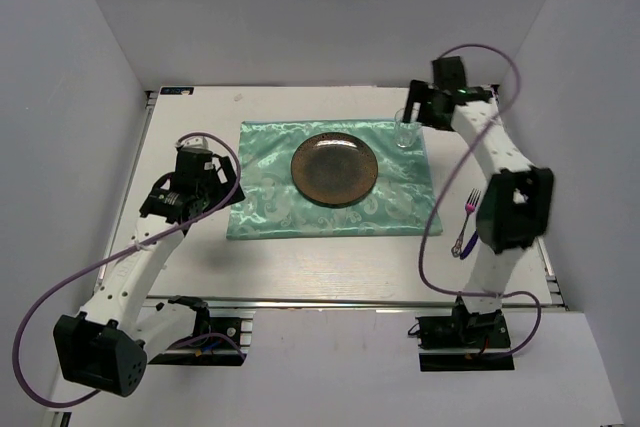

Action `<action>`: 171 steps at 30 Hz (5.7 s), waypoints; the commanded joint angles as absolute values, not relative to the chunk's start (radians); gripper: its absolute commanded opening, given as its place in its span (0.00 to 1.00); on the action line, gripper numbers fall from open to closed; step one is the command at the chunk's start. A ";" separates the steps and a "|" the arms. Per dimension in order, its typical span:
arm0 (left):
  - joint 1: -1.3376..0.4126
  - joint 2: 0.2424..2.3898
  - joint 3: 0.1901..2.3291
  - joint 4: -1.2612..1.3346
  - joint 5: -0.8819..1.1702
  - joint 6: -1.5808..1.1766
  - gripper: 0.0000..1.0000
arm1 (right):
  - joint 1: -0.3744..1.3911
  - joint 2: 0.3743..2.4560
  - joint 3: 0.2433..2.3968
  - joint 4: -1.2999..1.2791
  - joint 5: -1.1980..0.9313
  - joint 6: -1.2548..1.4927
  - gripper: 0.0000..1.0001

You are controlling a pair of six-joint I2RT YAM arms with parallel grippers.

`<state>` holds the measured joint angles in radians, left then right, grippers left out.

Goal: Set the dinner table for one person

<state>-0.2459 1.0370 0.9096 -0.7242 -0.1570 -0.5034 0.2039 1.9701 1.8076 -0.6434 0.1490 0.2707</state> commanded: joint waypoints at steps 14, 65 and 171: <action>-0.261 0.953 0.893 -0.758 -0.256 -0.483 0.98 | -0.257 1.174 0.769 -0.553 0.131 0.548 0.89; -0.288 0.951 0.900 -0.758 -0.187 -0.462 0.98 | -0.239 1.560 0.698 -0.508 0.204 0.474 0.10; -0.298 0.907 0.871 -0.729 -0.196 -0.449 0.98 | 0.017 1.601 0.822 -0.434 0.442 0.802 0.33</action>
